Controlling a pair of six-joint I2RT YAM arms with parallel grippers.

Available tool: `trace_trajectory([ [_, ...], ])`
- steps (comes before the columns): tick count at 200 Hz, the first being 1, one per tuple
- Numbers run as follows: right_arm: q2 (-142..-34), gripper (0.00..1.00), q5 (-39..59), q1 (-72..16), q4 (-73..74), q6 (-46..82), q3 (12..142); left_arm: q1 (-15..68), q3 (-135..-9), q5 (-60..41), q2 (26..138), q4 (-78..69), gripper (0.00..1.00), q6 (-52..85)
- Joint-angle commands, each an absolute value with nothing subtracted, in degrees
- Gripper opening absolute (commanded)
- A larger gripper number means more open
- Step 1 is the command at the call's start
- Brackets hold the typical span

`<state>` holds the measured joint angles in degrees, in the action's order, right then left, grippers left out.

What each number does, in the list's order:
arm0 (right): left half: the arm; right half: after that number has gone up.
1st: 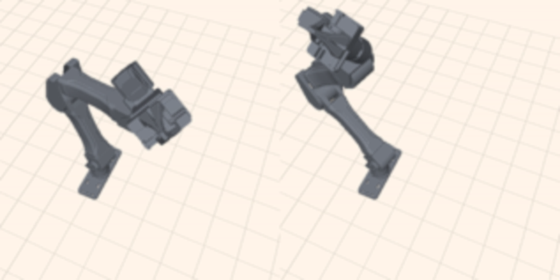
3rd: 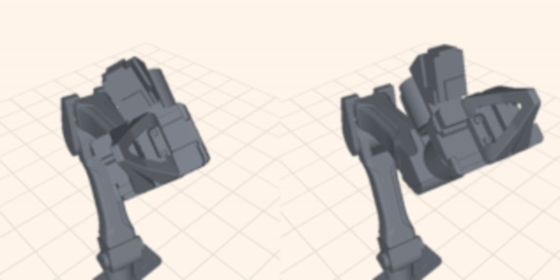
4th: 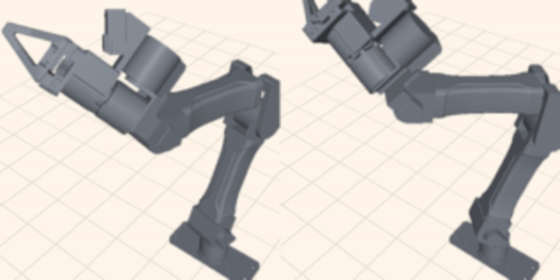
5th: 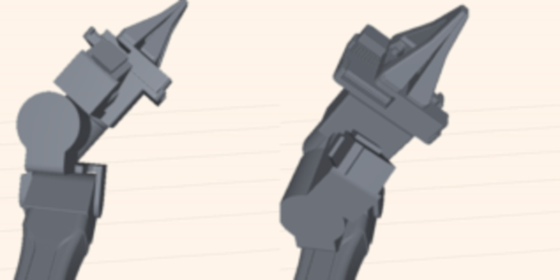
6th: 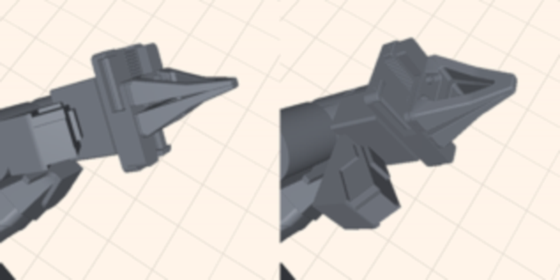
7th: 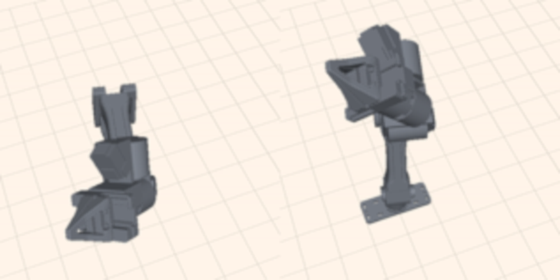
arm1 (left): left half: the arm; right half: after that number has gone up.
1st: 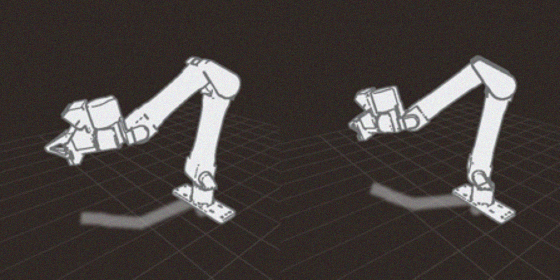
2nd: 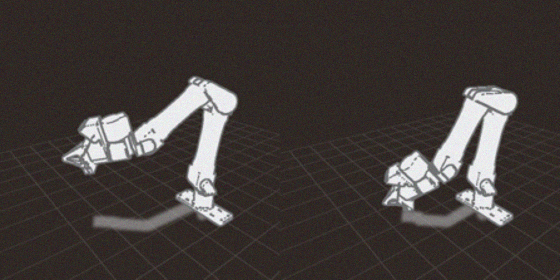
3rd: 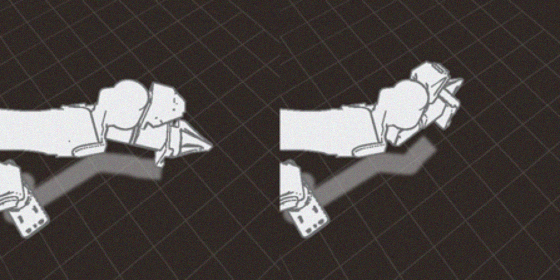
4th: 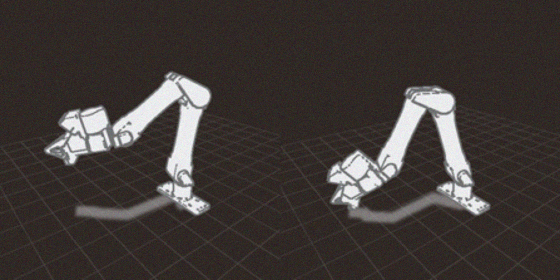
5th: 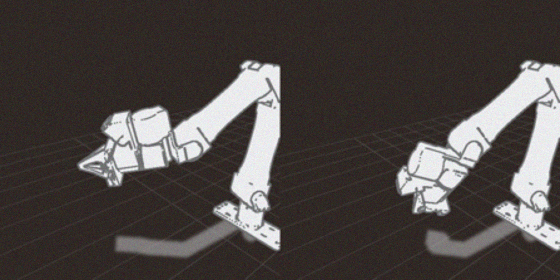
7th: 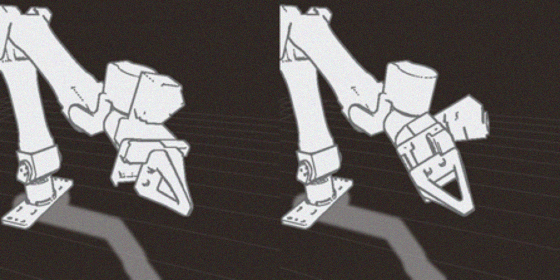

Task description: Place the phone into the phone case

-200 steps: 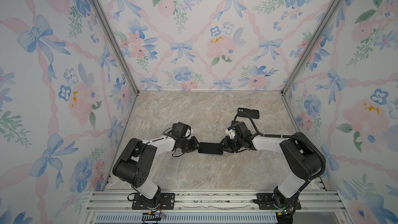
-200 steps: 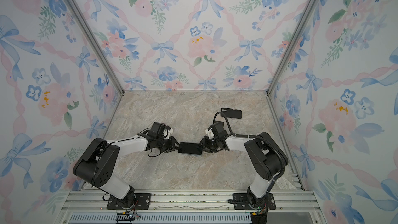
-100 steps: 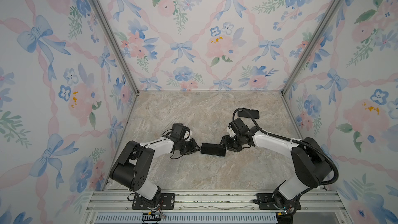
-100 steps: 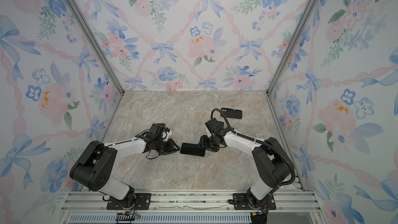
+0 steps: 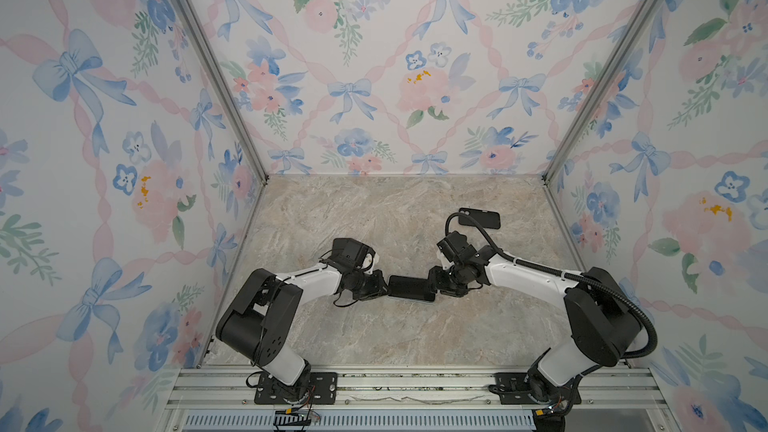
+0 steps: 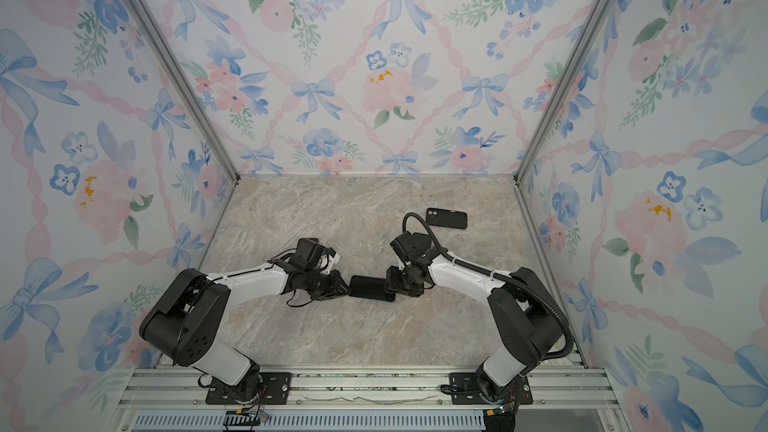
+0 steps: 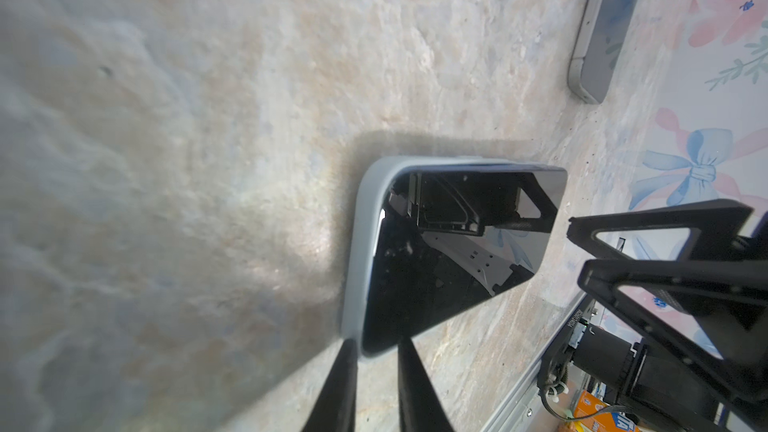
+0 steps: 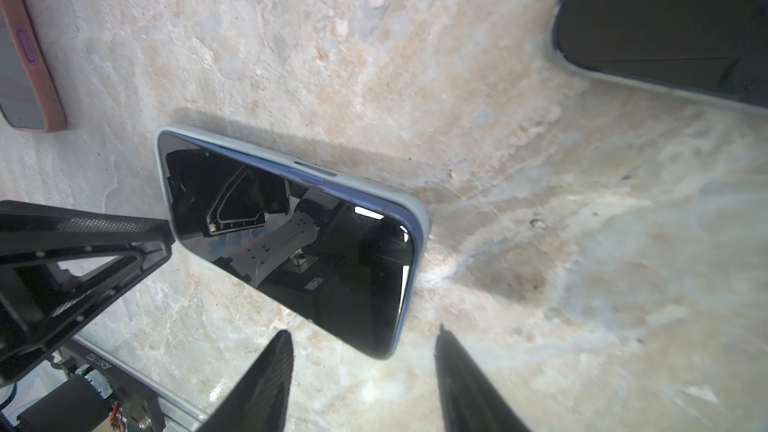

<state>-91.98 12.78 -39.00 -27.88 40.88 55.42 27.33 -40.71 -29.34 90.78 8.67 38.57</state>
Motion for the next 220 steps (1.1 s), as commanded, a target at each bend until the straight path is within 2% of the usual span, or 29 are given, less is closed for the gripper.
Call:
trace_trajectory([
  [1, -90.2, 0.54, 11.7, -39.7, -29.5, 41.2, 54.0, 27.5, -41.6, -28.0, 91.9, 9.8, 0.19, 37.1],
  [66, -92.0, 0.4, 11.8, -40.6, -28.1, 41.1, 54.2, 26.5, -45.7, -26.4, 92.5, 11.0, 0.22, 36.2],
  [113, -92.2, 0.34, 11.9, -40.8, -27.9, 40.9, 54.1, 26.5, -47.9, -28.0, 96.3, 10.8, 0.23, 35.6],
  [157, -92.7, 0.3, 12.8, -40.9, -27.2, 41.0, 53.8, 26.5, -47.5, -28.5, 96.7, 10.9, 0.24, 35.4],
  [220, -93.1, 0.29, 13.1, -40.8, -26.9, 41.2, 52.9, 26.5, -46.1, -29.2, 95.1, 10.9, 0.26, 36.1],
])
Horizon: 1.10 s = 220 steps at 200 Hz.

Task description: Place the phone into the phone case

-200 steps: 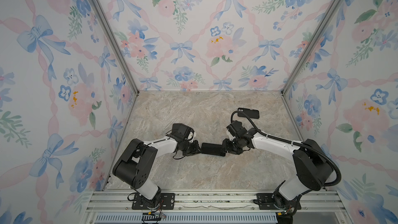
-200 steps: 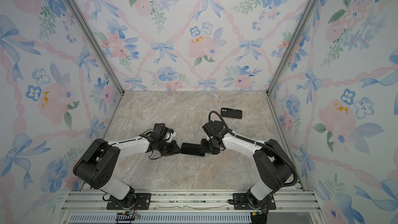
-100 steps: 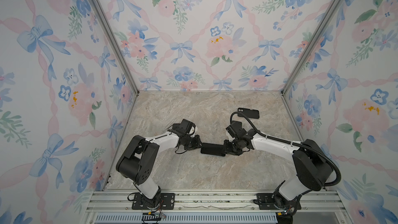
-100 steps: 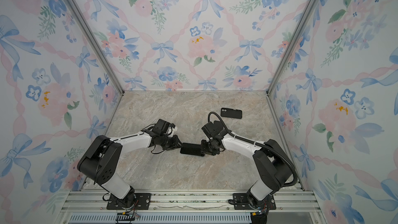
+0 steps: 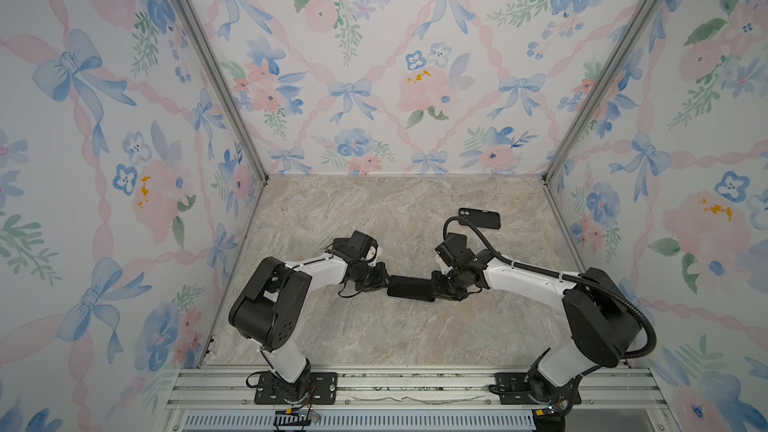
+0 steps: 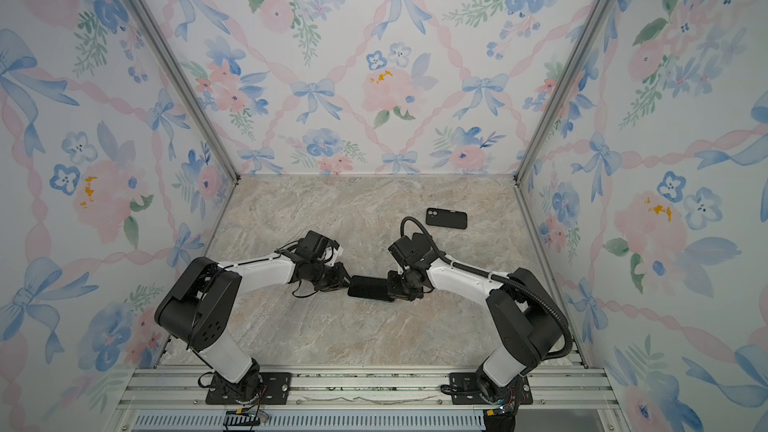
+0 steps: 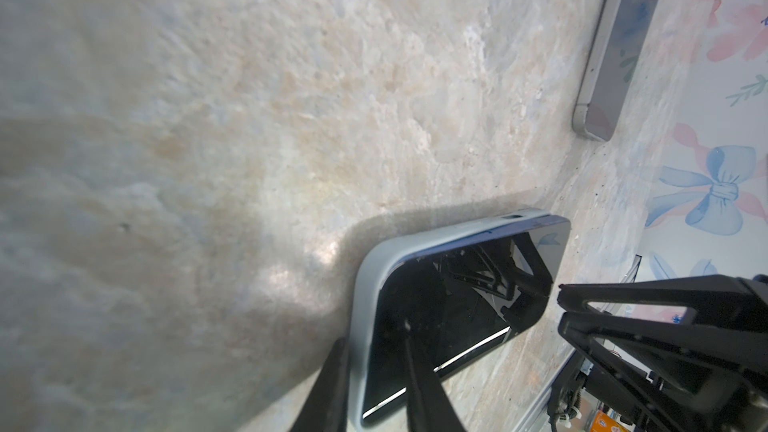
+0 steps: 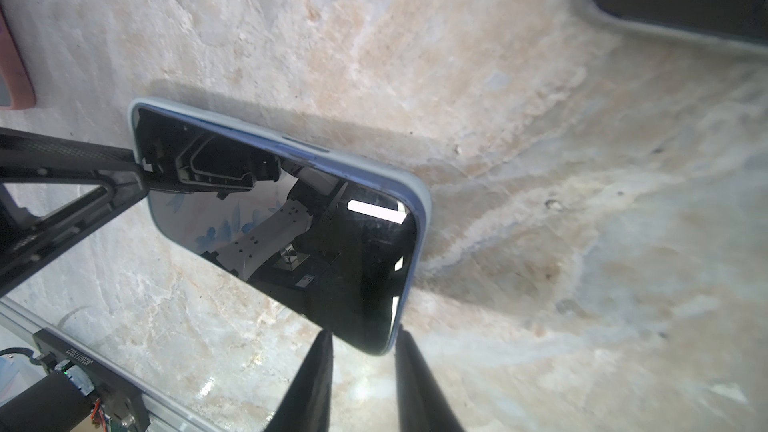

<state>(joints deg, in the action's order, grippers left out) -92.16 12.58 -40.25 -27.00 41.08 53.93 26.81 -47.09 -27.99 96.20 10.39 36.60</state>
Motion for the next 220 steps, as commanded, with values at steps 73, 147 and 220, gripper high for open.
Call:
trace_trajectory([
  [73, -92.5, 0.27, 13.1, -40.9, -26.6, 41.5, 51.6, 26.5, -44.5, -29.0, 94.3, 10.7, 0.29, 36.1],
  [147, -93.1, 0.24, 13.4, -41.2, -25.4, 41.7, 51.5, 26.7, -43.3, -30.6, 94.0, 8.8, 0.34, 36.4],
  [220, -93.7, 0.21, 13.4, -41.5, -25.4, 41.5, 51.6, 27.2, -40.9, -33.3, 94.3, 4.7, 0.37, 37.9],
])
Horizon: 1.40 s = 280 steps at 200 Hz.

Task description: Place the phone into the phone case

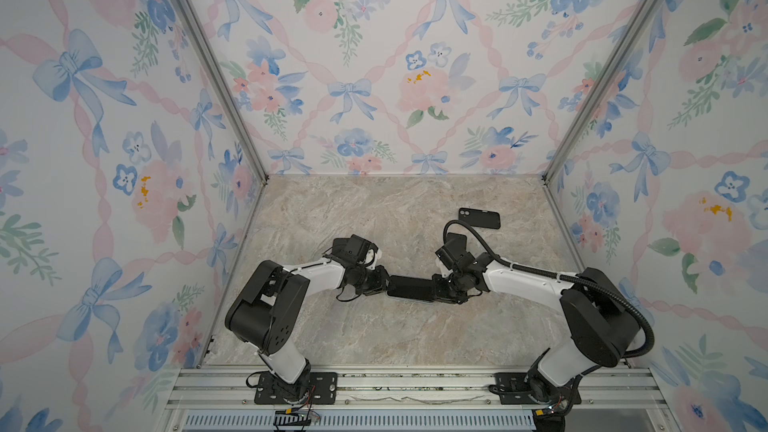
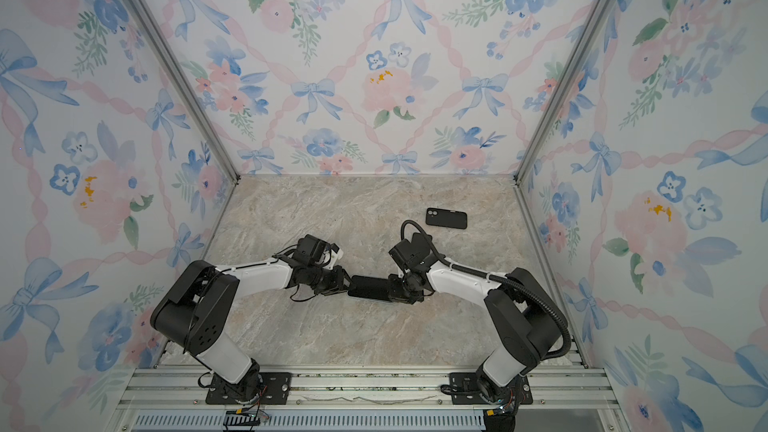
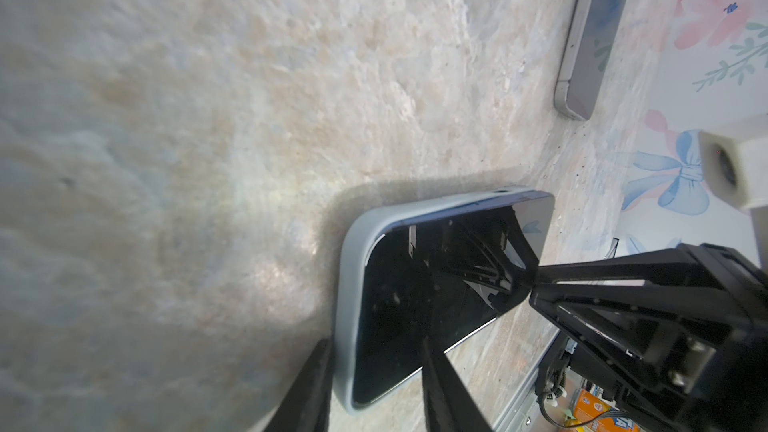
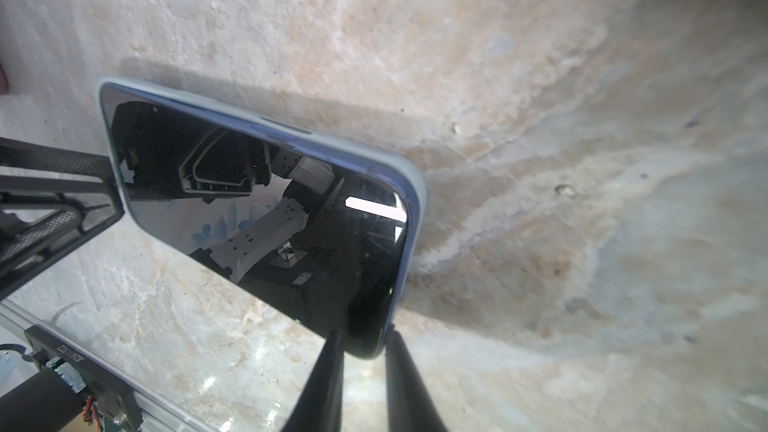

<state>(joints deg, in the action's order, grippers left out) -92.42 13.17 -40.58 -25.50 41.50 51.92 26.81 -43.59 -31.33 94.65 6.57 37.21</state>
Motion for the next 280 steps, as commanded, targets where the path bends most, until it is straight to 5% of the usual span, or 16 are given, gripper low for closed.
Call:
trace_trajectory([
  [1, -93.6, 0.21, 13.4, -41.5, -25.4, 41.6, 51.6, 27.2, -40.9, -33.4, 94.3, 4.7, 0.37, 37.9],
  [280, -100.5, 0.12, 11.0, -46.4, -22.2, 42.5, 51.7, 27.4, -40.0, -36.4, 95.1, 1.2, 0.35, 39.4],
])
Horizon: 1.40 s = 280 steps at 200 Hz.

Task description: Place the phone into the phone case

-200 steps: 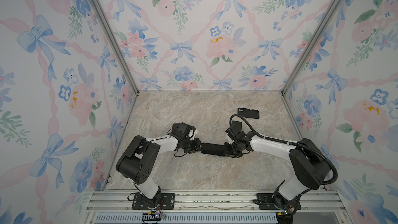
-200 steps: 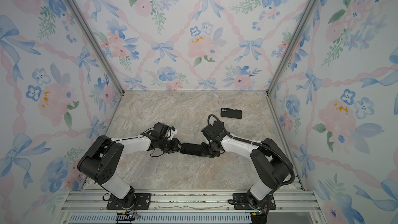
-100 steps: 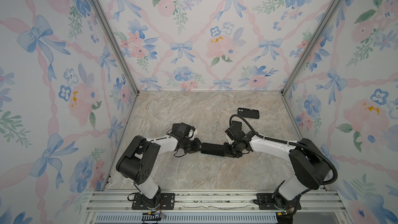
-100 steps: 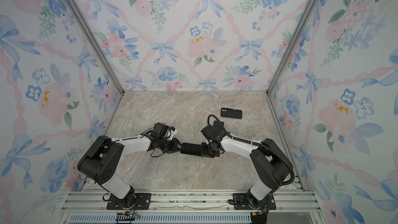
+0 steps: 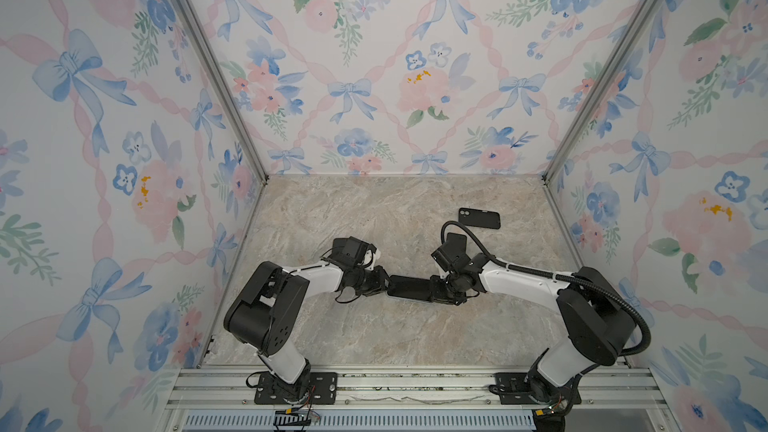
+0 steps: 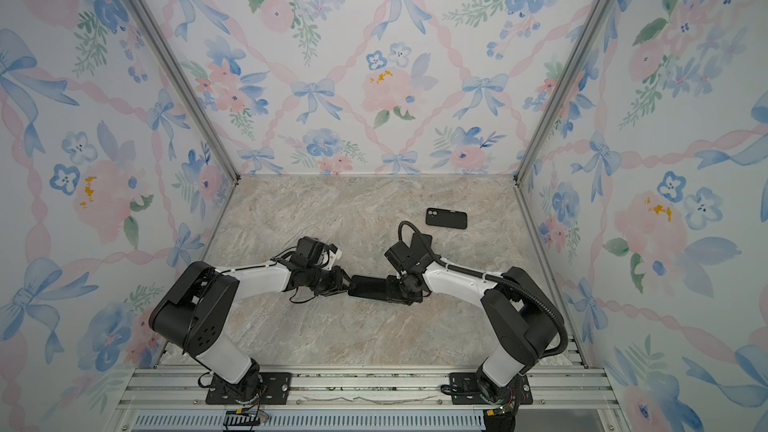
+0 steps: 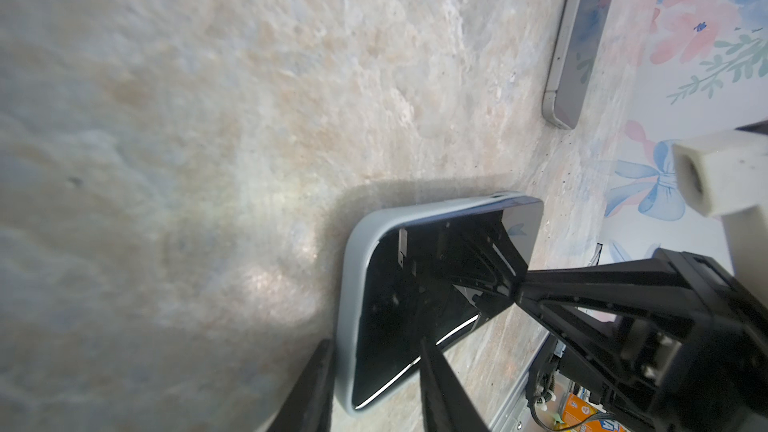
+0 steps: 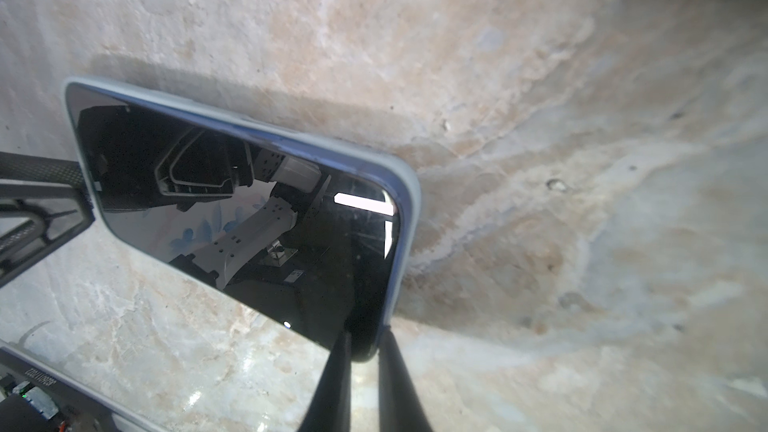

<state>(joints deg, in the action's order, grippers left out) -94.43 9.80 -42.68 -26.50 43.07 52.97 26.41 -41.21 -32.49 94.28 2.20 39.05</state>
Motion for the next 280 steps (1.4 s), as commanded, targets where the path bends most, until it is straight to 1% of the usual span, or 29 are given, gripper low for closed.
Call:
trace_trajectory([
  [1, -100.6, 0.12, 10.9, -46.4, -22.2, 42.5, 51.7, 27.4, -40.0, -36.4, 95.0, 1.2, 0.35, 39.4],
  [32, -101.8, 0.12, 9.2, -47.2, -23.6, 42.1, 52.3, 27.4, -39.9, -36.4, 94.9, 1.1, 0.35, 39.4],
  [85, -103.1, 0.11, 9.1, -47.8, -22.4, 42.2, 52.0, 27.3, -39.7, -36.5, 94.5, 1.1, 0.35, 39.5],
  [162, -104.2, 0.11, 8.8, -48.3, -21.6, 42.3, 51.9, 27.3, -39.9, -37.4, 94.3, 0.8, 0.4, 39.6],
  [222, -104.5, 0.11, 8.2, -48.2, -22.4, 41.6, 52.5, 27.3, -40.3, -37.5, 94.3, 0.8, 0.39, 39.7],
  [246, -101.4, 0.12, 6.5, -47.9, -26.7, 40.7, 53.8, 27.1, -39.9, -37.3, 93.5, 0.9, 0.39, 39.9],
  [280, -93.2, 0.21, 2.5, -46.5, -32.7, 37.0, 55.4, 25.6, -38.0, -32.0, 89.9, 5.2, 0.39, 39.3],
])
